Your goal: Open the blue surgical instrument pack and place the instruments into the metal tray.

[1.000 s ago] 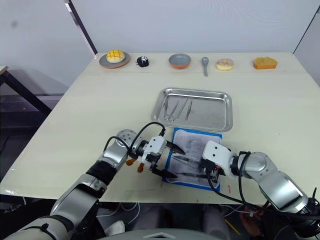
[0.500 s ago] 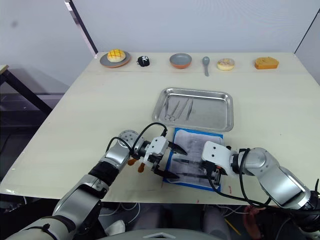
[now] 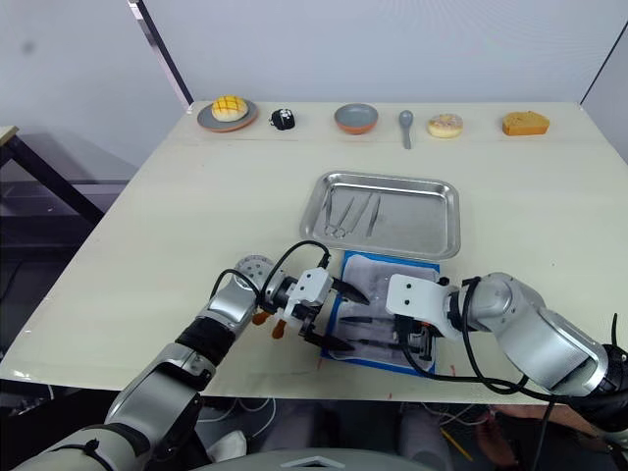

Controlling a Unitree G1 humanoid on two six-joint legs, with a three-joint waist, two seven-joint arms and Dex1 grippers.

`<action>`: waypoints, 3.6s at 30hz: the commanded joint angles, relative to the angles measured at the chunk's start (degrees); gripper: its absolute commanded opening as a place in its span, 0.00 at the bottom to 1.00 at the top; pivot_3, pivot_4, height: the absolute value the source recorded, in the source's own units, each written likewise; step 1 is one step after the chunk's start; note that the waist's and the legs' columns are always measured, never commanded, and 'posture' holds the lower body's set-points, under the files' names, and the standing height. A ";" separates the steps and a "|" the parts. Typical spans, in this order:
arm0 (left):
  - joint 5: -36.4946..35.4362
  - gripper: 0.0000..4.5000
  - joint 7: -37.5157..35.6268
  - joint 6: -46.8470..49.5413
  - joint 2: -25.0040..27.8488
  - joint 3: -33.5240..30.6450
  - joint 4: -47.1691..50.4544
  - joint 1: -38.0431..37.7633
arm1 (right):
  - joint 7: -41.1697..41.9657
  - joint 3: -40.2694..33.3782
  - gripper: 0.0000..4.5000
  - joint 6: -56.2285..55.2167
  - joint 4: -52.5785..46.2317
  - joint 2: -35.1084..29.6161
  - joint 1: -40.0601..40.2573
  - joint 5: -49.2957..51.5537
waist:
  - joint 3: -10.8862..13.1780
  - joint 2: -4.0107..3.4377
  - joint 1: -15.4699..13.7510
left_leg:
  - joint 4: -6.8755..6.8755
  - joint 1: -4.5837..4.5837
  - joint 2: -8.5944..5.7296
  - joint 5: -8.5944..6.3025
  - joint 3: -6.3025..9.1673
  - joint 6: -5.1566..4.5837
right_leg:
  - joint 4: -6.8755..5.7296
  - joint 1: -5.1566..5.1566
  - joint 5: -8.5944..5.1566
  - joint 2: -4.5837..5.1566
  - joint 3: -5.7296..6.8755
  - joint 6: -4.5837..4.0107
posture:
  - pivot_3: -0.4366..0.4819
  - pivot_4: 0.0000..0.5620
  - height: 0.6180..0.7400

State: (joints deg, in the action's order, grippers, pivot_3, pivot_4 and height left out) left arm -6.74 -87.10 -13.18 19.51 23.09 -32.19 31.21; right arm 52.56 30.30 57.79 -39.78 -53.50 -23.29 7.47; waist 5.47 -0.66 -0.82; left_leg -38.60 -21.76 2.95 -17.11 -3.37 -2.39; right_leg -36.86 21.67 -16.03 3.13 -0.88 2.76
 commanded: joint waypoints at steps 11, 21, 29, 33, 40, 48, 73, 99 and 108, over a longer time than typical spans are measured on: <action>4.75 1.00 0.47 3.02 -0.84 4.75 -5.47 -5.28 | 1.60 0.78 0.01 2.40 -4.45 -3.38 -3.63 0.15 | 0.00 -0.01 0.00 | 0.07 0.00 -0.05 0.00 0.00 0.00 | 0.05 0.00 0.00 0.13 0.07 0.00 | 0.48 0.27 0.94; 5.03 1.00 0.57 2.60 -1.52 4.58 -6.35 -5.03 | 1.84 -4.03 0.01 0.52 -4.39 -8.63 1.07 1.22 | 0.01 -0.01 0.01 | 0.16 -0.03 -0.53 0.00 0.04 -0.01 | 0.10 0.00 -0.01 0.64 0.15 0.04 | 0.48 0.27 0.94; 5.28 1.00 0.52 2.26 -1.94 4.41 -6.84 -4.91 | 2.65 -15.44 0.01 -3.53 -5.30 -15.21 11.45 3.81 | 0.02 0.01 -0.11 | 0.20 -0.06 -0.73 0.01 0.10 -0.01 | 0.12 -0.03 -0.11 0.86 0.20 0.24 | 0.48 0.27 0.94; 5.41 1.00 0.48 1.99 -2.13 4.29 -7.25 -4.63 | 4.00 -24.64 0.01 -5.54 -5.92 -18.66 19.79 5.18 | 0.02 0.01 -0.23 | 0.20 -0.10 -0.75 0.01 0.20 -0.01 | 0.12 -0.05 -0.16 0.88 0.31 0.33 | 0.48 0.27 0.94; 4.67 1.00 0.13 2.71 -2.37 3.61 -7.38 -4.80 | 7.64 -45.08 0.01 -9.92 -4.30 -16.69 35.18 5.81 | 0.04 0.04 -0.09 | 0.21 -0.10 -0.79 0.01 0.31 -0.01 | 0.14 -0.12 -0.19 0.87 0.39 0.39 | 0.48 0.27 0.94; 4.47 1.00 -0.10 2.93 -2.58 3.08 -7.87 -4.59 | 3.12 -54.80 0.01 -0.56 -4.88 -4.27 27.83 18.08 | 0.07 0.10 0.00 | 0.20 -0.11 -0.83 0.01 0.49 -0.01 | 0.14 -0.19 -0.24 0.77 0.48 0.47 | 0.48 0.27 0.94; 4.59 1.00 0.53 3.50 -2.38 2.20 -7.04 -4.81 | -45.25 -32.57 0.01 18.09 21.10 39.89 -9.43 6.65 | 0.07 -0.35 0.20 | 0.26 -0.20 -0.86 0.03 0.67 -0.04 | 0.07 -0.13 -0.22 0.91 0.64 0.42 | 0.48 0.27 0.94; 4.41 1.00 0.00 4.48 -1.81 2.19 -5.18 -5.69 | -55.52 -39.38 0.01 11.05 42.93 53.68 -18.48 1.46 | 0.00 -0.49 1.07 | 0.27 -0.16 -0.86 0.05 0.68 -0.06 | 0.00 -0.15 -0.18 0.82 0.63 0.51 | 0.48 0.27 0.94; 4.57 1.00 0.20 4.22 -1.87 1.99 -5.60 -5.47 | -52.63 -37.28 0.88 12.15 34.78 52.33 -15.62 3.16 | 0.00 -0.49 1.27 | 0.27 -0.16 -0.86 0.06 0.70 -0.08 | 0.00 -0.16 -0.17 0.84 0.62 0.53 | 0.48 0.27 0.94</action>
State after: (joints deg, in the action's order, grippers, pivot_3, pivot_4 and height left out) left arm -5.89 -87.46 -11.96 17.71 21.06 -31.89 30.51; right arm -1.56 -8.73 69.78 0.61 -0.04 -39.00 9.64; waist 5.47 -1.15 0.45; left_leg -38.33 -21.93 2.08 -17.05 -2.67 -2.47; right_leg -36.85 21.51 -16.20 3.97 -0.26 3.27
